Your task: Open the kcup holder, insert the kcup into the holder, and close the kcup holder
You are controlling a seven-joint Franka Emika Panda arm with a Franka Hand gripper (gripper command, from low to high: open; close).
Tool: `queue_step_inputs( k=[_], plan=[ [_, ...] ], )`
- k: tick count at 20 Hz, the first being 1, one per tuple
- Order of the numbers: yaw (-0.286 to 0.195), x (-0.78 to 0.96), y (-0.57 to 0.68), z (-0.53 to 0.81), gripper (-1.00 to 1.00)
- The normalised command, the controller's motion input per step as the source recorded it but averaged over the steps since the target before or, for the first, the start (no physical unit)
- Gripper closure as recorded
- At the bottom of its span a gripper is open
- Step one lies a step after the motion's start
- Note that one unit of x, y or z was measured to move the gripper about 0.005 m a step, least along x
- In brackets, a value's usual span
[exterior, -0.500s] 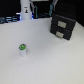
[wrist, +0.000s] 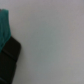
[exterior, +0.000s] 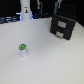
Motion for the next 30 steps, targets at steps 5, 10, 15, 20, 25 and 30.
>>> queue_step_inputs(
  k=[5, 10, 15, 20, 25, 30],
  plan=[
    [-0.184, -0.27, 0.67, 0.0, -1.0],
    [-0.18, -0.26, 0.69, -0.01, -1.0],
    [-0.188, -0.25, 0.68, -0.11, -1.0],
    [-0.191, -0.23, 0.67, -0.22, -1.0],
    [-0.178, -0.23, 0.57, -0.32, -1.0],
    [-0.129, -0.23, 0.34, -0.4, -1.0]
  ],
)
